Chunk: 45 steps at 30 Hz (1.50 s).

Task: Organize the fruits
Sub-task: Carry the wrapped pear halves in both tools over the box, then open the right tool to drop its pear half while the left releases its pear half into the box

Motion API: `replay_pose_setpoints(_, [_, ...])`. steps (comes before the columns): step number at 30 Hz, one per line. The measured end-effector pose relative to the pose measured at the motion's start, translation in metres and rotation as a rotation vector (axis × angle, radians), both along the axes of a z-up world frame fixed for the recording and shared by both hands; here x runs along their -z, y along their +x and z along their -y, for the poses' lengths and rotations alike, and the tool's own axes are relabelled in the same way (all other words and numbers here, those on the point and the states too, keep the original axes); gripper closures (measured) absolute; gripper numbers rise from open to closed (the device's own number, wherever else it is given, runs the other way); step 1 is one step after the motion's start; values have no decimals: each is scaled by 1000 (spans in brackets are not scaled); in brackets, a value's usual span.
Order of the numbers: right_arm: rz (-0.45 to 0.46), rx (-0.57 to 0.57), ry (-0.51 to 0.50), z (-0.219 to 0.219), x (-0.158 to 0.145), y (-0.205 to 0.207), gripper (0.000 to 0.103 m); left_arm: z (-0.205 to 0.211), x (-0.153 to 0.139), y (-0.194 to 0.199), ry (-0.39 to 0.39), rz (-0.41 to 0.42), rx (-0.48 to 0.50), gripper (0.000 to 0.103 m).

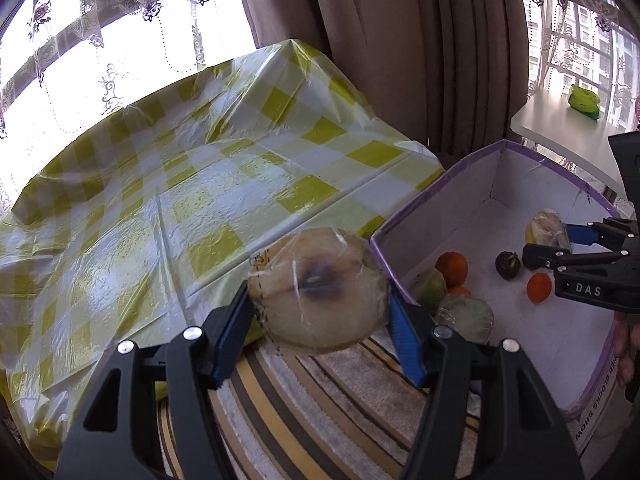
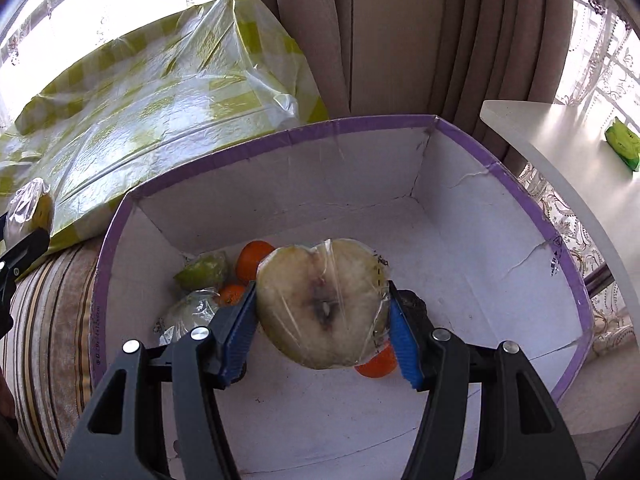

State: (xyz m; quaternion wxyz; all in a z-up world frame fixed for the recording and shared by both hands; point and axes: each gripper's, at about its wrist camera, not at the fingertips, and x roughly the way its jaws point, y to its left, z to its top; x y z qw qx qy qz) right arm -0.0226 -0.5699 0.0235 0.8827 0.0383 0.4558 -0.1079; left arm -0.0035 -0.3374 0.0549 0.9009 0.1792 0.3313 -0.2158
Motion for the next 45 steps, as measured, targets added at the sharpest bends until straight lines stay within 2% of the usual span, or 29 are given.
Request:
replay_pose_setpoints(5, [-32, -17, -45, 8, 2, 3, 44, 30, 2, -13, -5, -9, 106, 39])
replay_pose_setpoints(10, [-47, -37, -46, 15, 3, 7, 44, 57, 11, -26, 13, -36, 211, 39])
replay_pose_setpoints(14, [-63, -41, -59, 25, 3, 12, 44, 78, 21, -38, -4, -95, 325, 39])
replay_pose_setpoints(19, [-132, -67, -73, 31, 15, 21, 44, 103, 38, -40, 19, -179, 418, 39])
replay_pose_setpoints(24, [-189, -84, -95, 32, 26, 31, 44, 124, 54, -40, 68, -232, 478, 39])
replay_pose_setpoints(28, [-239, -88, -122, 33, 35, 37, 44, 134, 65, -37, 112, -252, 487, 39])
replay_pose_setpoints(36, [-311, -97, -171, 32, 47, 46, 44, 148, 80, -46, 211, -225, 571, 39])
replay_pose_setpoints(45, [-358, -106, -179, 35, 57, 48, 44, 157, 97, -34, 260, -340, 607, 39])
